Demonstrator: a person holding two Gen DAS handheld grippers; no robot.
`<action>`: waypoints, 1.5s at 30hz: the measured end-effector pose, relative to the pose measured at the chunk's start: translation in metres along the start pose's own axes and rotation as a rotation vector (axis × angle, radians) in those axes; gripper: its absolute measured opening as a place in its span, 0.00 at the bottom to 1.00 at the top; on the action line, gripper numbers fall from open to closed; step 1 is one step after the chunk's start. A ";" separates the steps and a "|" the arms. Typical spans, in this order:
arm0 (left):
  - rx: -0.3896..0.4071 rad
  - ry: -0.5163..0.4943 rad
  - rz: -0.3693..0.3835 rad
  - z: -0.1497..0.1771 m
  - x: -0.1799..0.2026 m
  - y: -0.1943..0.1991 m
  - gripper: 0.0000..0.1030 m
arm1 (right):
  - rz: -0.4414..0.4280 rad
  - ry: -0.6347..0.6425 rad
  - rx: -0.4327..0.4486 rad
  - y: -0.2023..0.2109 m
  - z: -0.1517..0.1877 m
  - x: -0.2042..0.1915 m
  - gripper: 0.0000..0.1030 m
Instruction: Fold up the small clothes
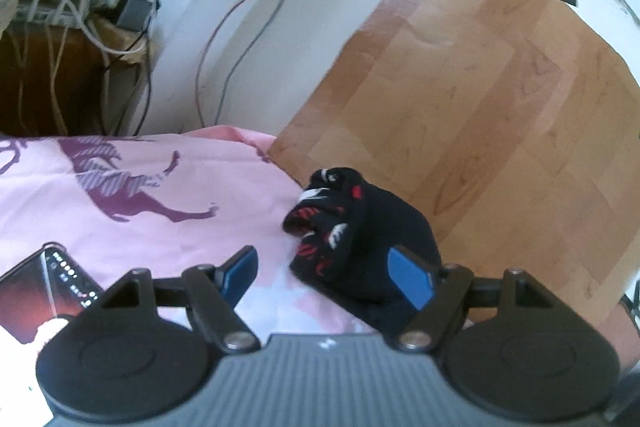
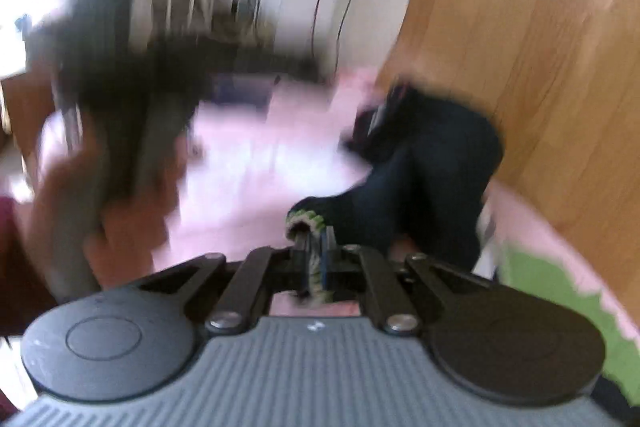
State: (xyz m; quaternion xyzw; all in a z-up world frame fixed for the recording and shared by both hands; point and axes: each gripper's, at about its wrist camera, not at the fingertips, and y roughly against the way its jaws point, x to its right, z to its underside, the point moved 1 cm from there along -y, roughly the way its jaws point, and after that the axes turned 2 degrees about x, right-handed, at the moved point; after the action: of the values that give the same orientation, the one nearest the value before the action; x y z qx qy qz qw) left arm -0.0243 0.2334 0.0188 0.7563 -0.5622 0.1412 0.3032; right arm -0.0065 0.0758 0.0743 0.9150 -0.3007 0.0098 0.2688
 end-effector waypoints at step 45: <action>-0.325 -0.530 0.139 0.152 0.202 -0.082 0.71 | 0.621 -0.981 0.232 0.204 0.251 0.262 0.51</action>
State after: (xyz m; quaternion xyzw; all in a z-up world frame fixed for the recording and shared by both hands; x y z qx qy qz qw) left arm 0.0991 0.0004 -0.0120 0.6682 -0.6873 -0.1318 0.2525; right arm 0.0592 -0.3297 0.0054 0.7052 -0.6407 -0.3032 -0.0190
